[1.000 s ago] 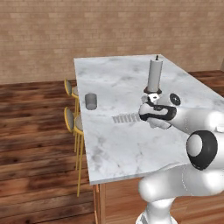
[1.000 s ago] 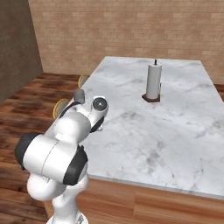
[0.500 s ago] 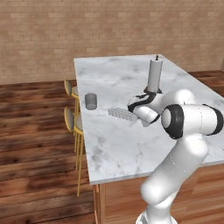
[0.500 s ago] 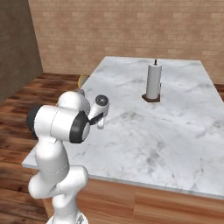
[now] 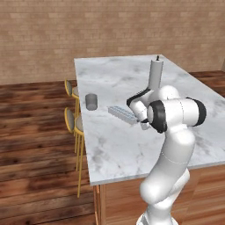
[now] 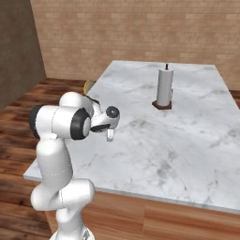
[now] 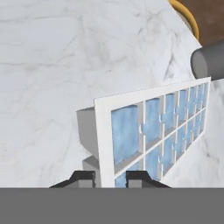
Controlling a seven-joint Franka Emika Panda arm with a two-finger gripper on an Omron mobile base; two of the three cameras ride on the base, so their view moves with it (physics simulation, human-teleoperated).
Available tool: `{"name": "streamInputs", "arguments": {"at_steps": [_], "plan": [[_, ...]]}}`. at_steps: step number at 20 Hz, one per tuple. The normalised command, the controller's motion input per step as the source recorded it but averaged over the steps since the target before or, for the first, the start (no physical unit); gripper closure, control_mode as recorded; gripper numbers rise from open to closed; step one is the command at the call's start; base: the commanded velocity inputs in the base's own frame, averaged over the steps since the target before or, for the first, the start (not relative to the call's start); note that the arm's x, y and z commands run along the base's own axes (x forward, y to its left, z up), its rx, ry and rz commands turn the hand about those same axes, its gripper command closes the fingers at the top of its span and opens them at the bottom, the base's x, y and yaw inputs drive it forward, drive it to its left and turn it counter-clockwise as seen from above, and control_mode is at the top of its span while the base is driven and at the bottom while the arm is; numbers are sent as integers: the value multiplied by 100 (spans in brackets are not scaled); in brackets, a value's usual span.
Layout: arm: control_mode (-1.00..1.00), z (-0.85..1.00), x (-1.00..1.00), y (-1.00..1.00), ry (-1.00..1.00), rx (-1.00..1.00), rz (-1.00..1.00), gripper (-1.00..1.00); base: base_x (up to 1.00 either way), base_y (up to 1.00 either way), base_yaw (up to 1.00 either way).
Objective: Open the freezer door, pick up the ice cube tray from the freezer, and place it on the dining counter.
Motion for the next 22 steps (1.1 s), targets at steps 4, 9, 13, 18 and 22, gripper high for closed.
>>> {"name": "streamInputs", "arguments": {"at_steps": [4, 9, 13, 18, 22], "plan": [[-100, 0, 0, 0, 0, 0, 0, 100, 0, 0, 0], [-100, 0, 0, 0, 0, 0, 0, -100, 0, 0, 0], [-100, 0, 0, 0, 0, 0, 0, -100, 0, 0, 0], [-100, 0, 0, 0, 0, 0, 0, -100, 0, 0, 0], [-100, 5, -6, -7, 1, 0, 1, -100, 0, 0, 0]]}}
